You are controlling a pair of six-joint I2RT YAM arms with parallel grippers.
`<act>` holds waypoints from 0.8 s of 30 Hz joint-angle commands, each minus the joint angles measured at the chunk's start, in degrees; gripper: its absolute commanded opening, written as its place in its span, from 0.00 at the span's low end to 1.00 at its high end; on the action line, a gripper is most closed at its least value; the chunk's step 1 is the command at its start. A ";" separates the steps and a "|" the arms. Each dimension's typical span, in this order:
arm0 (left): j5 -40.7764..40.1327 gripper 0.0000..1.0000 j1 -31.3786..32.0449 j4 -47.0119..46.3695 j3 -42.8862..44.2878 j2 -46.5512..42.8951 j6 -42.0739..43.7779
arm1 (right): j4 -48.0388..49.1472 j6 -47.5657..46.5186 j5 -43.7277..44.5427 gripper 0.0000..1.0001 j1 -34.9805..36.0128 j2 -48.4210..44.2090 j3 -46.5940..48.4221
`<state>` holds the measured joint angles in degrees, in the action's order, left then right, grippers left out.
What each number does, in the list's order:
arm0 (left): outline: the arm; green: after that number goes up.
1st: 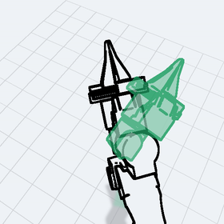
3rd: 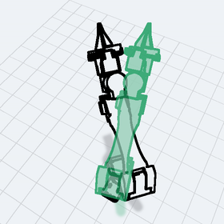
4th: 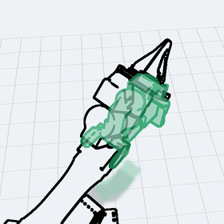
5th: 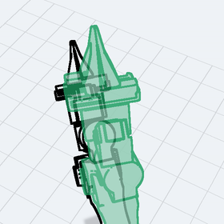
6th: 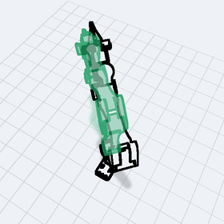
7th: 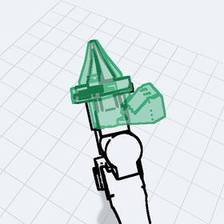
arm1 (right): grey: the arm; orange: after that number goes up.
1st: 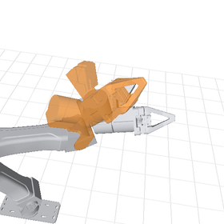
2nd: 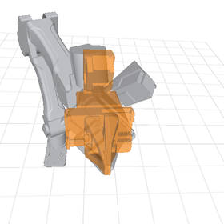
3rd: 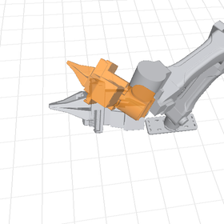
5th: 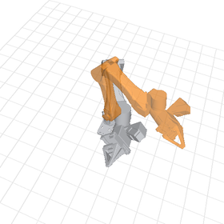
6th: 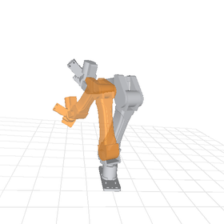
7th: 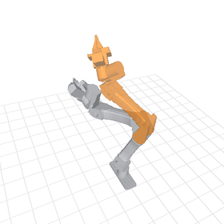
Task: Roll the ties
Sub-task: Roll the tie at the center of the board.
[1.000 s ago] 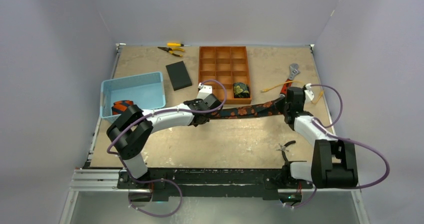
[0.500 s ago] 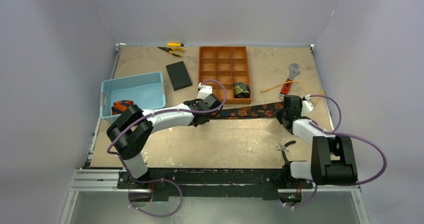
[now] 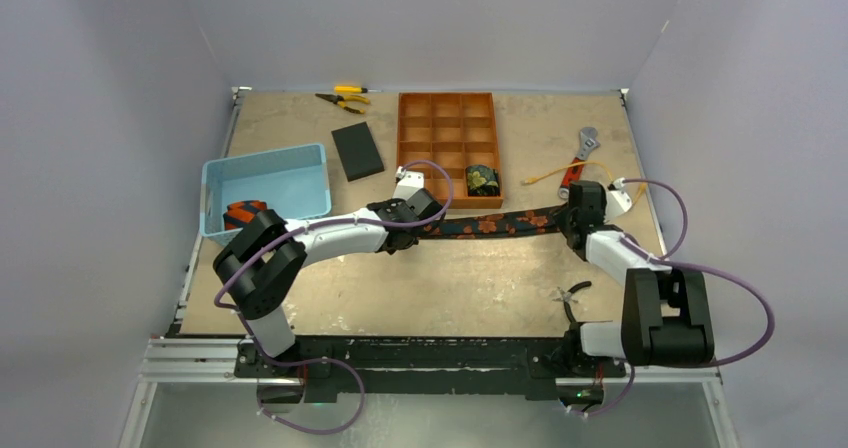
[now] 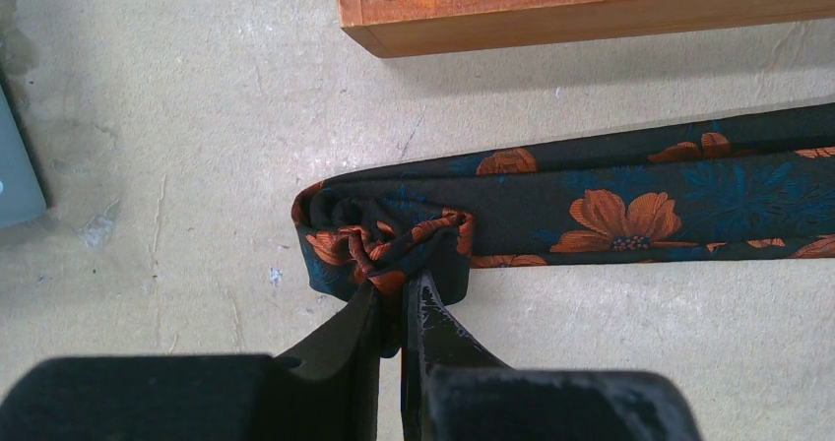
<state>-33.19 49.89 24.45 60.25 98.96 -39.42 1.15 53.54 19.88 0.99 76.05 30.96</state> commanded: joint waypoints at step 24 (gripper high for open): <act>-0.38 0.00 -2.24 6.81 5.13 0.45 -1.49 | 20.44 -14.54 -27.95 0.35 24.91 6.83 7.51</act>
<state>-33.19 48.86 28.27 62.28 99.00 -39.88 14.37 39.75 -2.98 24.73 77.80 35.00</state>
